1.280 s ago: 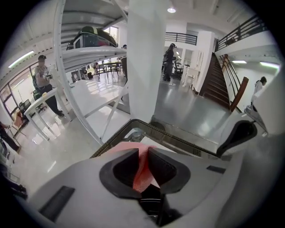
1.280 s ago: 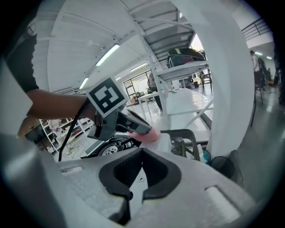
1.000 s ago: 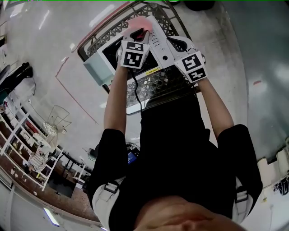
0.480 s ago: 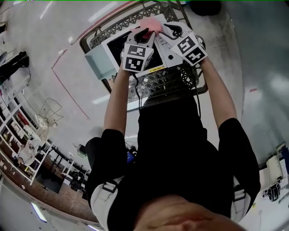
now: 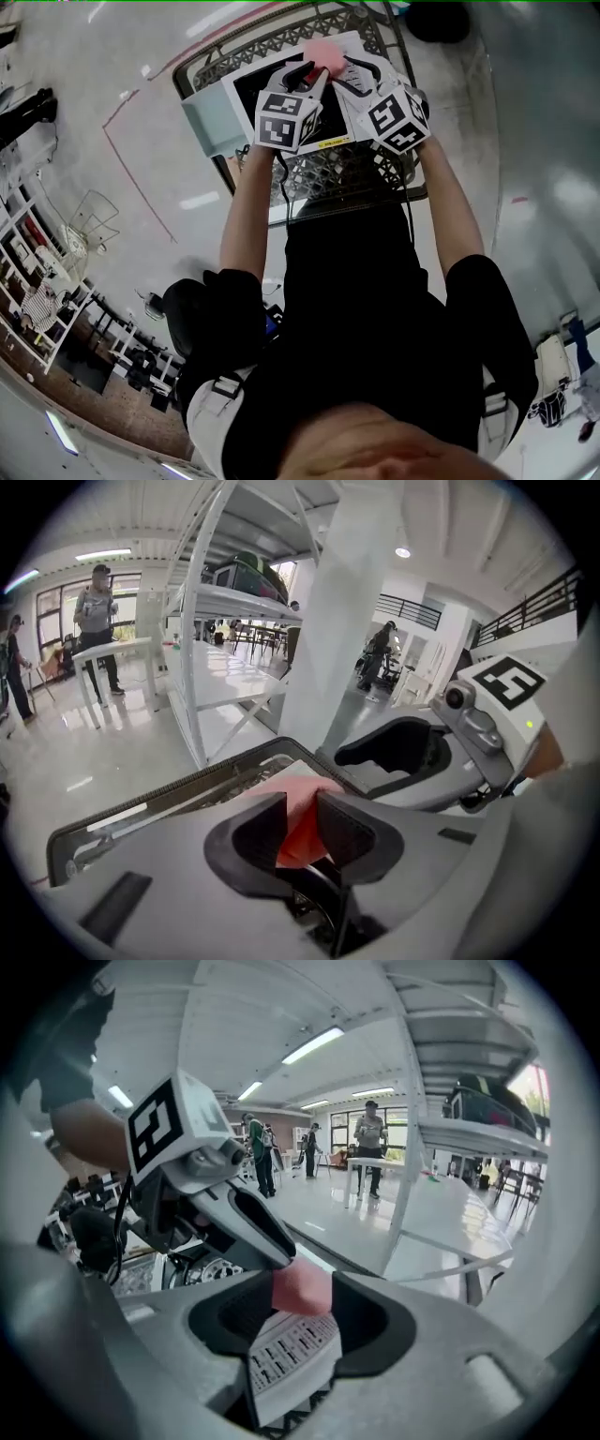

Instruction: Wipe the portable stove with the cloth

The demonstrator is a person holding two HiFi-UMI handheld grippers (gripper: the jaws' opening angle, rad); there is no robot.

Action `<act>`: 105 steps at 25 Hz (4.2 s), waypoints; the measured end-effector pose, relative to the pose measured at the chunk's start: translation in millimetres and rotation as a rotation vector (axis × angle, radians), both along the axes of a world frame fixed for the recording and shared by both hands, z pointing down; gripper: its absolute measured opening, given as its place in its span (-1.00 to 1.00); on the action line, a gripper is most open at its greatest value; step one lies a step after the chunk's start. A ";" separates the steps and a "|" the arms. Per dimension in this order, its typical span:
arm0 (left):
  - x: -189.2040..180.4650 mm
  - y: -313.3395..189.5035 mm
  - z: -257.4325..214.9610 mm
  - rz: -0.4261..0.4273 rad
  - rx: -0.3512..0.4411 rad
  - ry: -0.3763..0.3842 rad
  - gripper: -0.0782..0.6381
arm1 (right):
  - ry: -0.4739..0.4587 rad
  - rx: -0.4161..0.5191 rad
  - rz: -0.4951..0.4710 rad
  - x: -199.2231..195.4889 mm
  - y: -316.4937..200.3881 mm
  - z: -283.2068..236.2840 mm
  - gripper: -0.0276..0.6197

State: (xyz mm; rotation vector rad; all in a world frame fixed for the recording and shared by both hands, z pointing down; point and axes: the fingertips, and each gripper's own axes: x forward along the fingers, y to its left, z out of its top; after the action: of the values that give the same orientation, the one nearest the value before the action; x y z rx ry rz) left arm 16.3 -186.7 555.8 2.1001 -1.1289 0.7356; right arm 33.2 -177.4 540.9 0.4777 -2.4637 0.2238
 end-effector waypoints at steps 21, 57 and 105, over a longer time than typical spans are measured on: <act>-3.8 6.1 -13.4 0.023 0.010 -0.083 -0.52 | 0.194 0.232 -0.198 -19.3 -6.1 58.0 -0.81; -57.5 195.4 -44.0 -0.234 0.028 -0.056 -0.78 | 0.314 0.003 -0.051 -0.1 51.9 69.5 -0.80; -44.8 261.2 -49.0 -0.174 0.035 -0.049 -0.78 | 0.349 -0.075 0.234 66.7 151.1 72.1 -0.80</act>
State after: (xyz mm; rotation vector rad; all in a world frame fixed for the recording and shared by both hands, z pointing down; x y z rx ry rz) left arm -28.5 74.5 506.8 1.9914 -1.3410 0.6921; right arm 100.0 -26.3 613.0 0.7087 -2.0518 0.2999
